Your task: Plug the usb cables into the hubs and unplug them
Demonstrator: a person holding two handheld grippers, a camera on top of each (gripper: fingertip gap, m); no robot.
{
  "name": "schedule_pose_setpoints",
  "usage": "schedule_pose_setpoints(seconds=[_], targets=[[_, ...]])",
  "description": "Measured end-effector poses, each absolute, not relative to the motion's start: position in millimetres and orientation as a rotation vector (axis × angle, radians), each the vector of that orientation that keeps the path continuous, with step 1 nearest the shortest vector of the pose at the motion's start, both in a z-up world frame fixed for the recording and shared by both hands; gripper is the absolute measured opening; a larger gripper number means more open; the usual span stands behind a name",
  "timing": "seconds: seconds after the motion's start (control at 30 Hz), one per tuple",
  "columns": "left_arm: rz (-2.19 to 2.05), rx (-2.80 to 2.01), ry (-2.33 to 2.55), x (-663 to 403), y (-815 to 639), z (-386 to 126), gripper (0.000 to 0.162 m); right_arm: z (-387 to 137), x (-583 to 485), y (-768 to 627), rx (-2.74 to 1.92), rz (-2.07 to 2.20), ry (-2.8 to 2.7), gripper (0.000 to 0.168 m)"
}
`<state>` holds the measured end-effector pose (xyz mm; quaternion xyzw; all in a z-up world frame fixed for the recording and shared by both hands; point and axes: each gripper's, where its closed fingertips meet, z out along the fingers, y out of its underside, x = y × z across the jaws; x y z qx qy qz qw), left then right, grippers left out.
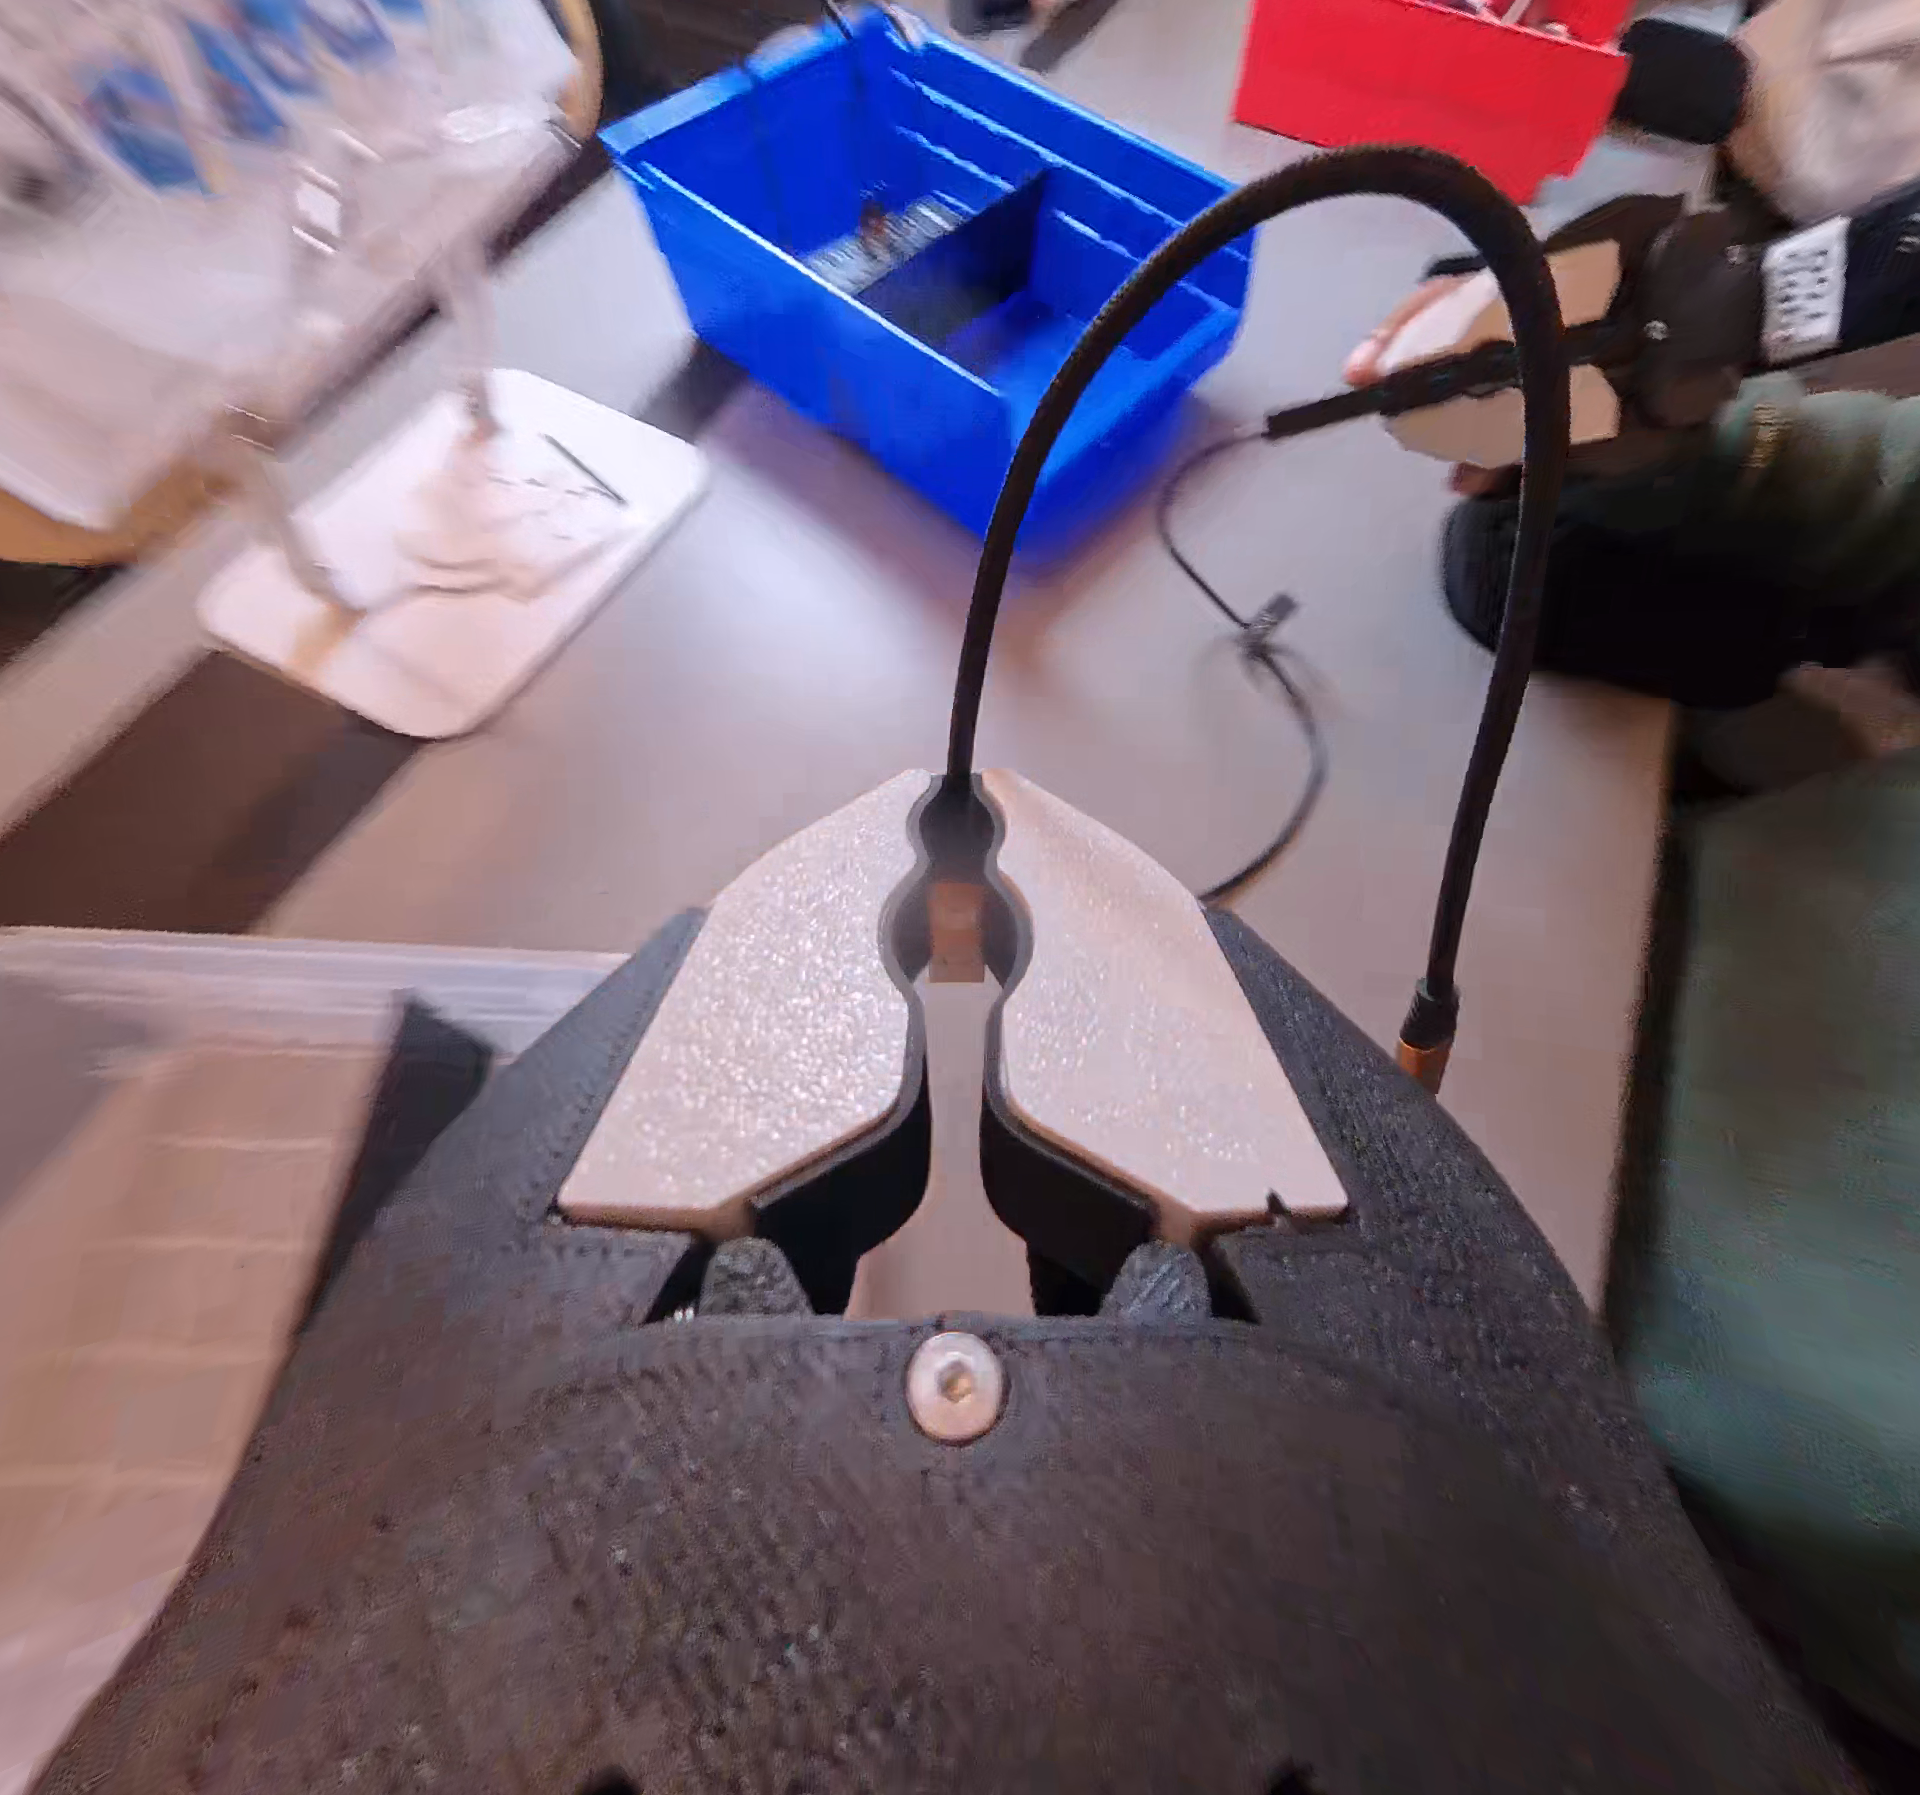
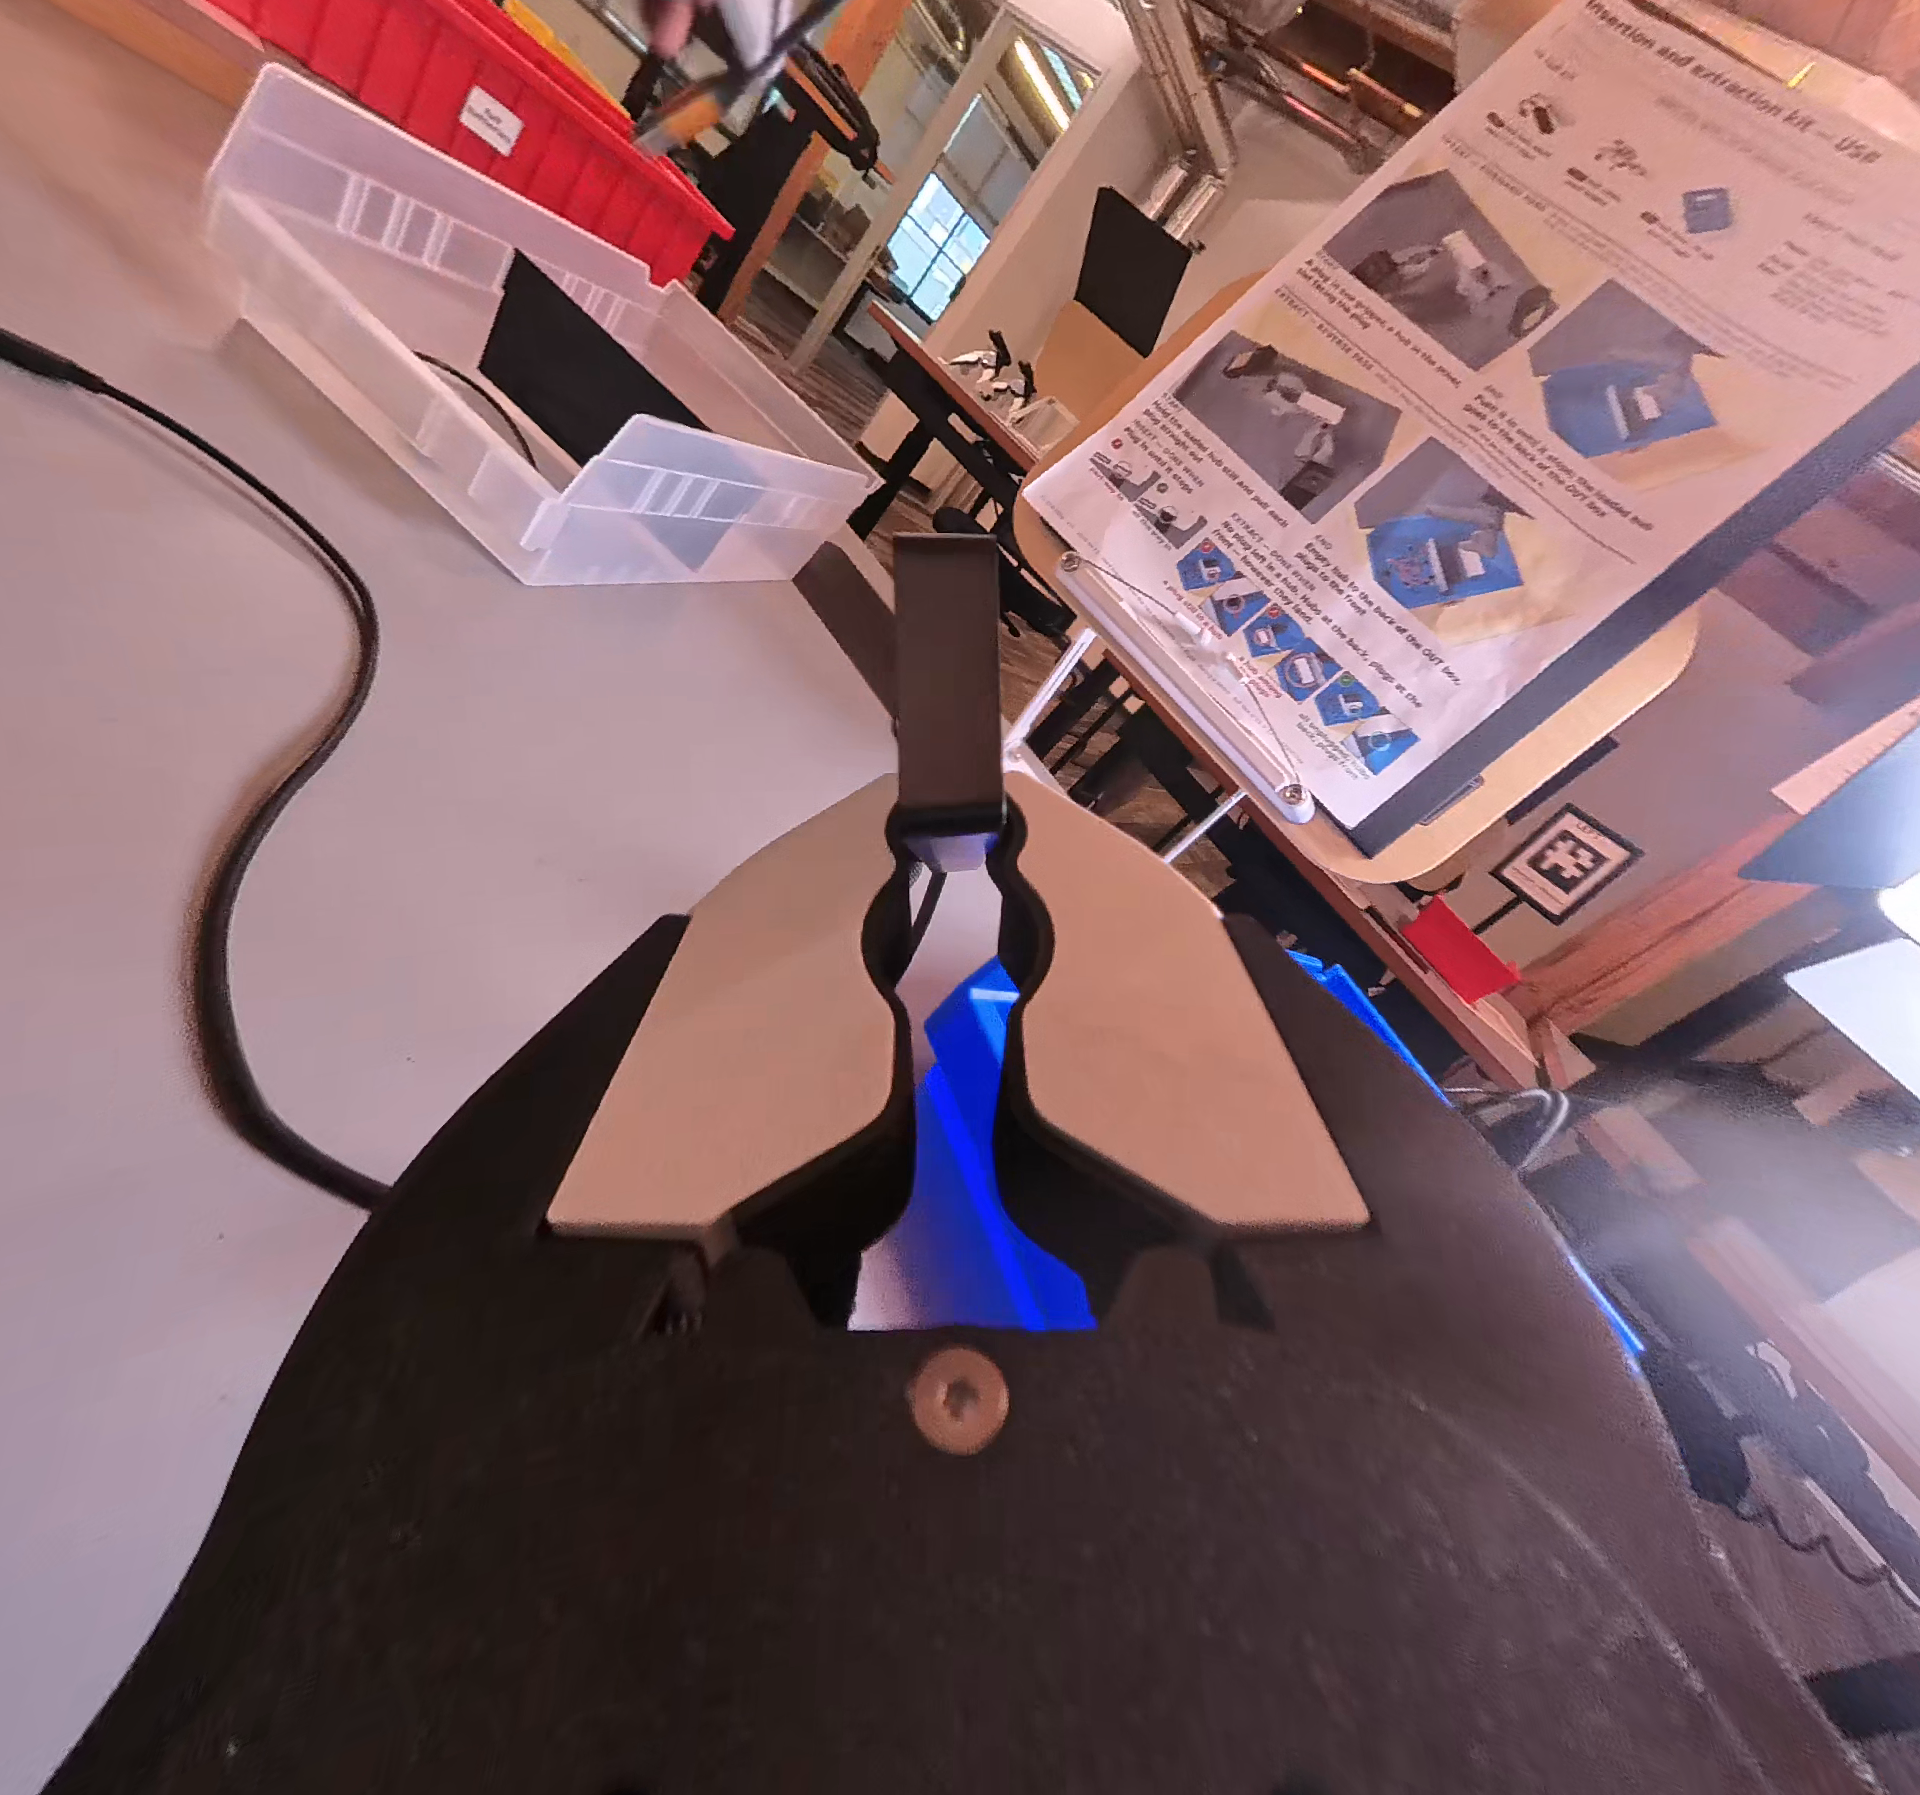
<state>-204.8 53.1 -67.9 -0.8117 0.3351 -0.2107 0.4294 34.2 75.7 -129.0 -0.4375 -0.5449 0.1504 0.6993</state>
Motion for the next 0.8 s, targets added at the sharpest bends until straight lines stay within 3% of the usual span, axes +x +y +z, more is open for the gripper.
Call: schedule_pose_setpoints(seconds=[0.23,0.33,0.43,0.63,0.8], targets=[[-0.836,-2.382,0.857,-123,24,-223,0.004,-127,47,85,-1.008,0.295,-1.187,0.012],[-0.832,-2.466,0.849,-123,22,-259,0.004,-130,51,89,-1.024,0.281,-1.184,0.012],[-0.7,-2.424,0.996,-132,22,-259,0.023,-131,54,92,-1.035,0.28,-1.176,0.012],[0.089,-1.919,1.792,-155,31,-246,0.026,-132,57,99,-1.051,0.303,-1.163,0.012],[0.391,-1.458,2.302,-158,37,-254,0.032,-134,56,99,-1.053,0.296,-1.171,0.012]])
